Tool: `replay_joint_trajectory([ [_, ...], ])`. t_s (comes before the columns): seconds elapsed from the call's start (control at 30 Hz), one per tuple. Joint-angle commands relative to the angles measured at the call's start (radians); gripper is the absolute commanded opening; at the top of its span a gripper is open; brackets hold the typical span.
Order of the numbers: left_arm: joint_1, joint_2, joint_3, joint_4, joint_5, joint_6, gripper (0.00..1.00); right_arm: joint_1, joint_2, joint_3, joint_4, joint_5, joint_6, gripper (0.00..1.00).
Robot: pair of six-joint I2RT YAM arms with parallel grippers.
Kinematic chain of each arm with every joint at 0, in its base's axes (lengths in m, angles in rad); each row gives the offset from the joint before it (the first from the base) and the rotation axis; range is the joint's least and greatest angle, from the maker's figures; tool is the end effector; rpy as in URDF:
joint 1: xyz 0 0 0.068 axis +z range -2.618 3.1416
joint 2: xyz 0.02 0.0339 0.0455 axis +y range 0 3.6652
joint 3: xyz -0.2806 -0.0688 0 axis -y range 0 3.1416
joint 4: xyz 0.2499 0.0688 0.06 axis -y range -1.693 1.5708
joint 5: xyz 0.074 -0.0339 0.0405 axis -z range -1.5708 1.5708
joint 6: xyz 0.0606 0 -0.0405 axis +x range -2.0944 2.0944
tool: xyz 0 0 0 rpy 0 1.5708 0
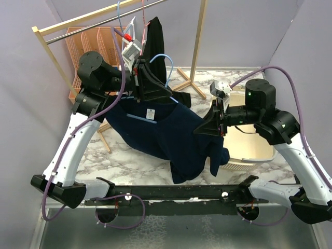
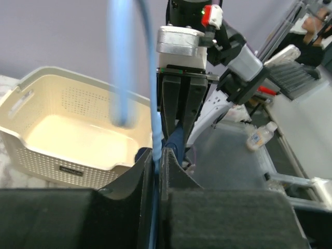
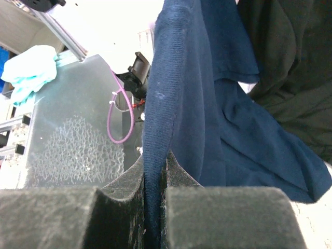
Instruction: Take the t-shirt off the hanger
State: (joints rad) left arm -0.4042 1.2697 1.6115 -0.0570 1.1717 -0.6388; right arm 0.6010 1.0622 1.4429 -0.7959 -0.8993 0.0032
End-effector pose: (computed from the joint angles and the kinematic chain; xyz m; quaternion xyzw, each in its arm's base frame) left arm 0.2040 -0.1480 0.5492 0.3810 0.5480 -0.6197 0.4130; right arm 0.1342 0.1496 0.4621 -0.4490 0.6510 0.4940 0.3613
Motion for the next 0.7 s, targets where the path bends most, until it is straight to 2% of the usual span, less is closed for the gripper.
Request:
replay_joint_trajectory([
  [0.0,-0.007,0.003,0.046,-0.117,-0.013,0.088,0.0,0.005,0.001,0.035,0.068,0.048,-0.004,0.01],
  [0.03,-0.007,0.0,0.066,-0.171,-0.036,0.148,0.0,0.005,-0.002,0.028,0.068,0.062,0.0,0.02],
  [0.07,-0.007,-0.005,0.086,-0.221,-0.057,0.184,0.0,0.005,-0.009,0.019,0.069,0.076,0.006,0.07],
  [0.23,-0.007,-0.055,0.14,-0.357,-0.138,0.278,0.0,0.005,-0.086,-0.082,0.093,0.116,0.045,0.54],
  [0.33,-0.006,-0.086,0.154,-0.411,-0.177,0.311,0.0,0.005,-0.15,-0.154,0.106,0.124,0.057,0.6],
  [0.47,-0.007,-0.12,0.168,-0.462,-0.229,0.34,0.0,0.005,-0.207,-0.215,0.081,0.152,0.064,0.61],
  [0.53,-0.005,-0.131,0.175,-0.473,-0.248,0.353,0.0,0.005,-0.228,-0.234,0.072,0.166,0.072,0.56],
  [0.67,-0.006,-0.148,0.198,-0.497,-0.295,0.376,0.0,0.005,-0.252,-0.23,0.054,0.227,0.088,0.14],
])
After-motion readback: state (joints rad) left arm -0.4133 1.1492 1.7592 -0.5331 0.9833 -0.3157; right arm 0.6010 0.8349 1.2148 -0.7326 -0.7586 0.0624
